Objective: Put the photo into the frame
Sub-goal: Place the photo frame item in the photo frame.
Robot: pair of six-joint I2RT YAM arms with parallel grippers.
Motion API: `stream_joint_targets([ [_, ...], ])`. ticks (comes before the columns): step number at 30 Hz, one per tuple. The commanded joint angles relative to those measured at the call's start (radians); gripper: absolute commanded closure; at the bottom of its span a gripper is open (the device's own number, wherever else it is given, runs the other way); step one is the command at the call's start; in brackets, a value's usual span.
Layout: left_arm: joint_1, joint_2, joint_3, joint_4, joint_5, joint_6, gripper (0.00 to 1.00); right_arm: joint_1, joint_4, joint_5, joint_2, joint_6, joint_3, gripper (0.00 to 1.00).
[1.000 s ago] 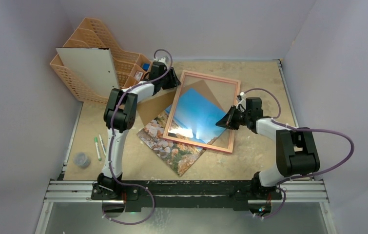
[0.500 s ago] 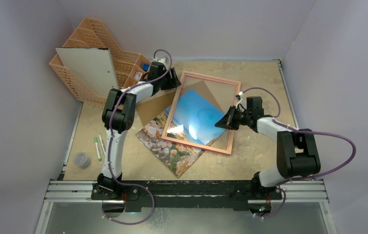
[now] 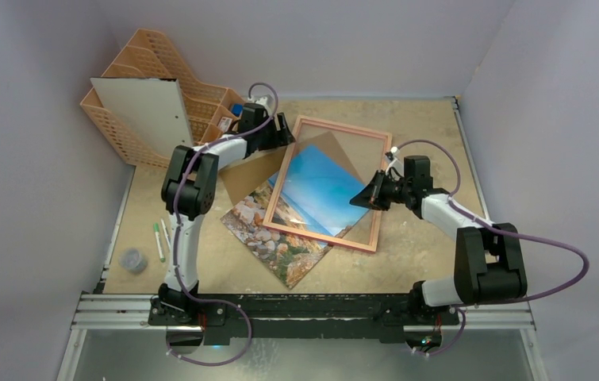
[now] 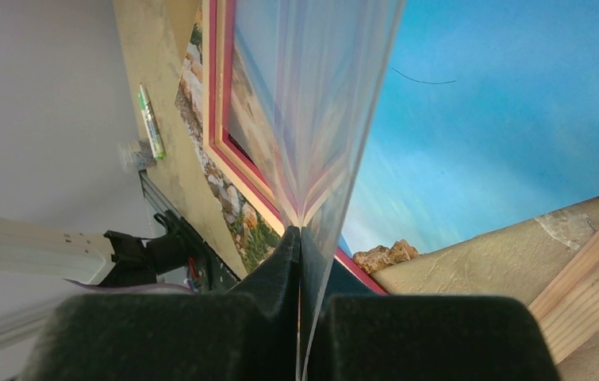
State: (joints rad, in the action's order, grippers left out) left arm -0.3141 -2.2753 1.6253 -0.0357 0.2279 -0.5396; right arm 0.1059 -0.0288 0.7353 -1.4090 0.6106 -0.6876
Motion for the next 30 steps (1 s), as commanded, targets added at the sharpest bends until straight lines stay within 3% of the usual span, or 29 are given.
stream_joint_targets([
  [1, 0.010, 0.084, -0.054, 0.010, -0.006, -0.028, 0.29, 0.012, 0.046, 0.061, 0.007, -0.006, -0.032, 1.00],
  [19, -0.017, 0.177, -0.110, 0.015, -0.035, -0.037, 0.27, -0.023, 0.250, 0.042, 0.044, -0.163, -0.146, 1.00],
  [25, -0.019, 0.182, -0.114, 0.023, -0.035, -0.036, 0.27, -0.023, 0.253, 0.105, 0.047, -0.205, -0.183, 1.00],
  [30, -0.017, 0.199, -0.111, 0.034, -0.063, -0.040, 0.27, -0.023, 0.164, 0.170, 0.104, -0.140, -0.199, 1.00],
])
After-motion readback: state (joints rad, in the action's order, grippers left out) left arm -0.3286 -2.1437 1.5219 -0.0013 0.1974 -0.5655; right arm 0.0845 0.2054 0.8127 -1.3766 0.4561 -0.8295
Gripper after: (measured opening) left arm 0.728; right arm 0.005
